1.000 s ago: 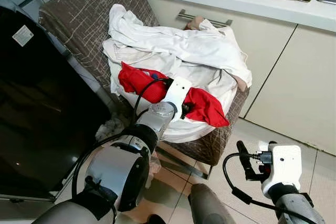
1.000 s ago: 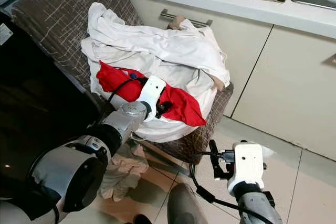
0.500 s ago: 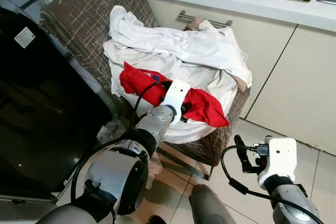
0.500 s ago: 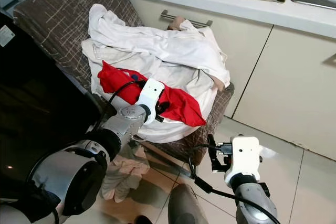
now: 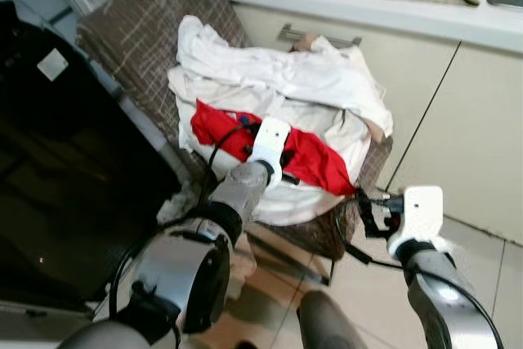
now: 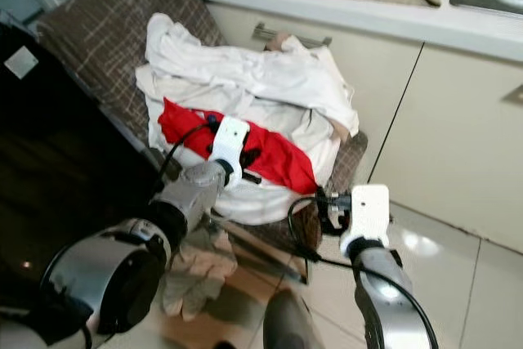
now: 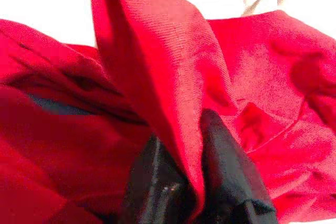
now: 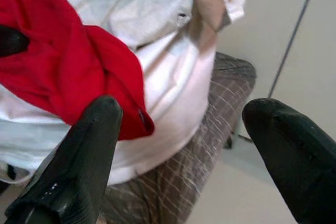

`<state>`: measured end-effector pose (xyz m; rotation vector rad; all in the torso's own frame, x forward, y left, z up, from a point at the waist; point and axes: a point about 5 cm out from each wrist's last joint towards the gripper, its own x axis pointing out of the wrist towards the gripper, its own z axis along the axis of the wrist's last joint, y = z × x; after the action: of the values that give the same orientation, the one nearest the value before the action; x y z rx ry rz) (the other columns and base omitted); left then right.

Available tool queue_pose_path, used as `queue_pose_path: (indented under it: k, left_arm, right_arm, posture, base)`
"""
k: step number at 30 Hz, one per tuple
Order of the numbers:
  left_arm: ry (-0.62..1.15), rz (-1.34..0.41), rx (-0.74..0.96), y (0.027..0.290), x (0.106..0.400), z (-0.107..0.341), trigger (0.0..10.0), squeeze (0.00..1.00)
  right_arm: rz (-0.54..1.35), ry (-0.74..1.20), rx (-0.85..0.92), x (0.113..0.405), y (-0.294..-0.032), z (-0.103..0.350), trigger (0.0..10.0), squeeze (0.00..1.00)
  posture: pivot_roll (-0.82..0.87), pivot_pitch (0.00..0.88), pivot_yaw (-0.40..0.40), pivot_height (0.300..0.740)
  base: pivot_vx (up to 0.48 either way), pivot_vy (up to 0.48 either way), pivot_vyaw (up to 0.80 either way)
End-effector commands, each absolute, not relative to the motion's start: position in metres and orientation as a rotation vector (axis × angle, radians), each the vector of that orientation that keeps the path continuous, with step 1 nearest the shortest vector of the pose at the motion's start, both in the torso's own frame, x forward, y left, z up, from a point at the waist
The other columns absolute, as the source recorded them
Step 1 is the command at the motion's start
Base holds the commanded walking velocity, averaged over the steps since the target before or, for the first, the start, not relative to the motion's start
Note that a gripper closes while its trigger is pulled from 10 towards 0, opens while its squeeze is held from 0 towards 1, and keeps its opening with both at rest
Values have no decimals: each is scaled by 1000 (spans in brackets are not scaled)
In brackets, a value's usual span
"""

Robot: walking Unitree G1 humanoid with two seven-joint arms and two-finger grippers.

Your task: Clothes washing

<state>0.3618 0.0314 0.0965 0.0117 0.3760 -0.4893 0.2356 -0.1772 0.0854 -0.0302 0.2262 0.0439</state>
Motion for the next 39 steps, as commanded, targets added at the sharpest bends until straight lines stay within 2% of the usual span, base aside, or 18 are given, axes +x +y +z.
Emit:
queue_pose_path:
  k: [1, 4, 8, 12, 18, 19, 21, 24, 26, 28, 32, 33, 34, 39]
  left_arm:
    - [367, -490, -30, 25, 360, 97, 0, 0]
    - [311, -452, 24, 34, 369, 110, 0, 0]
    - [202, -455, -67, 44, 384, 138, 0, 0]
    - [131, -422, -73, 59, 393, 158, 0, 0]
    - [-89, -207, -36, 137, 412, 216, 0, 0]
    - [-132, -119, -11, 167, 410, 226, 0, 0]
    - [-140, -99, -3, 173, 409, 228, 0, 0]
    - [-256, 63, -19, 233, 391, 256, 0, 0]
    - [-289, 94, -26, 243, 386, 264, 0, 0]
    - [-390, 149, -1, 261, 367, 287, 0, 0]
    - [-327, 156, 48, 262, 360, 269, 0, 0]
    - [-198, 136, 50, 250, 361, 228, 0, 0]
    - [-138, 123, 42, 243, 360, 208, 0, 0]
    - [53, 81, -30, 211, 347, 138, 0, 0]
  right_arm:
    - [60, 224, -13, 239, -173, 83, 10000, 0]
    - [91, 205, 11, 259, -168, 82, 10000, 0]
    - [135, 193, 15, 277, -160, 83, 10000, 0]
    - [167, 188, 20, 287, -153, 84, 10000, 0]
    - [209, 164, 37, 309, -145, 88, 10000, 0]
    - [208, 166, 35, 313, -145, 87, 10000, 0]
    - [209, 167, 34, 314, -145, 86, 10000, 0]
    - [196, 165, 47, 321, -148, 88, 10000, 0]
    - [193, 164, 50, 322, -149, 88, 10000, 0]
    - [185, 155, 57, 327, -150, 88, 10000, 0]
    - [178, 150, 53, 333, -150, 90, 10000, 0]
    - [173, 139, 45, 336, -149, 91, 10000, 0]
    - [174, 136, 55, 337, -148, 92, 10000, 0]
    - [180, 106, 53, 342, -144, 97, 10000, 0]
  posture:
    - [-527, 2, 199, 740]
    - [-469, 0, 186, 740]
    - [-383, 0, 165, 740]
    - [-352, 0, 155, 740]
    - [-254, 0, 107, 740]
    - [-236, 0, 98, 740]
    - [-236, 0, 98, 740]
    - [-178, 0, 68, 740]
    - [-163, 0, 58, 740]
    - [-120, 0, 32, 740]
    - [-84, 0, 13, 740]
    - [-80, 0, 10, 740]
    - [-74, 0, 5, 740]
    - [-73, 0, 3, 740]
  base:
    - [0, 0, 0]
    - [0, 0, 0]
    - [0, 0, 0]
    - [0, 0, 0]
    - [0, 0, 0]
    - [0, 0, 0]
    - [0, 0, 0]
    - [0, 0, 0]
    - [0, 0, 0]
    - [0, 0, 375]
    - [0, 0, 728]
    - [0, 0, 663]
    - [0, 0, 669]
    - [0, 0, 610]
